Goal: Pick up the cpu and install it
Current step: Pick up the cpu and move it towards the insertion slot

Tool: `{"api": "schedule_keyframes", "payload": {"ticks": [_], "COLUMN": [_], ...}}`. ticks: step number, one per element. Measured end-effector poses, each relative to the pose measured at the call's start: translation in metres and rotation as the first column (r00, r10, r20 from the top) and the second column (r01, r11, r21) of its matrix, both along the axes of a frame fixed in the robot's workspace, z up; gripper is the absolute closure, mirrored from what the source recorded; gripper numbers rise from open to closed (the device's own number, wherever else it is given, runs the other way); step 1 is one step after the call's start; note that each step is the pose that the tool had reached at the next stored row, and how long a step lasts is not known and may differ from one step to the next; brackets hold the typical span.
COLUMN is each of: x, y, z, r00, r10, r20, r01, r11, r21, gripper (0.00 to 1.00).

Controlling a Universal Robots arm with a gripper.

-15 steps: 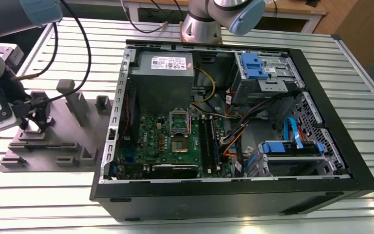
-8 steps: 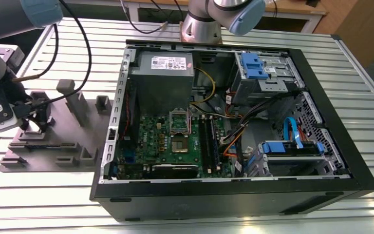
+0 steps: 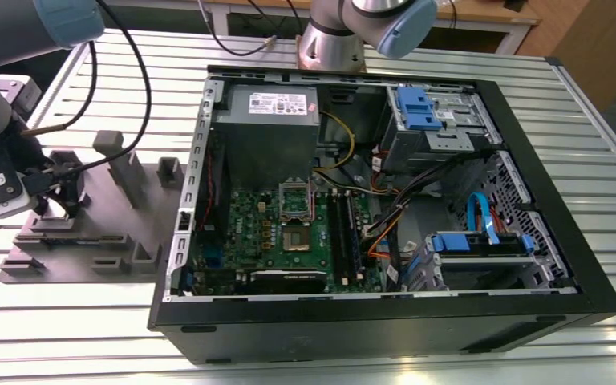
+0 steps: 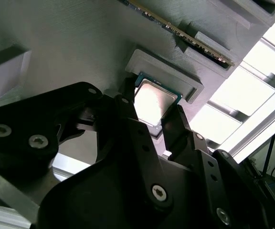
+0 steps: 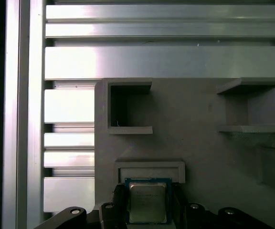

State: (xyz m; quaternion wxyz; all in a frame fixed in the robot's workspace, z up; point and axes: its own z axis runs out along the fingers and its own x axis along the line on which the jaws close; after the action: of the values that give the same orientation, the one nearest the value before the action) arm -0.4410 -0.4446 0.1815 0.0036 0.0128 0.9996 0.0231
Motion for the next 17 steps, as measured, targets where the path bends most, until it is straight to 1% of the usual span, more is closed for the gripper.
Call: {"api": "schedule_keyframes", "payload": {"ticks": [8,9,10,17], "x": [0.0,0.0,0.0,0.0], "y": [0.0,0.0,0.0,0.0], "z": [-0.0001,-0.0001,-0.0001,0.0], "r00": [1.0,1.0,1.0,1.0], "r10": [0.0,0.0,0.0,0.0], "r20": [0.0001,0.0001,0.0,0.0], "r01": [0.0,0.0,0.0,0.0], "r11": [1.0,1.0,1.0,1.0], "r21": [0.0,0.0,0.0001,0.0002], "gripper": [0.53,0.52,0.45,0.45]}}
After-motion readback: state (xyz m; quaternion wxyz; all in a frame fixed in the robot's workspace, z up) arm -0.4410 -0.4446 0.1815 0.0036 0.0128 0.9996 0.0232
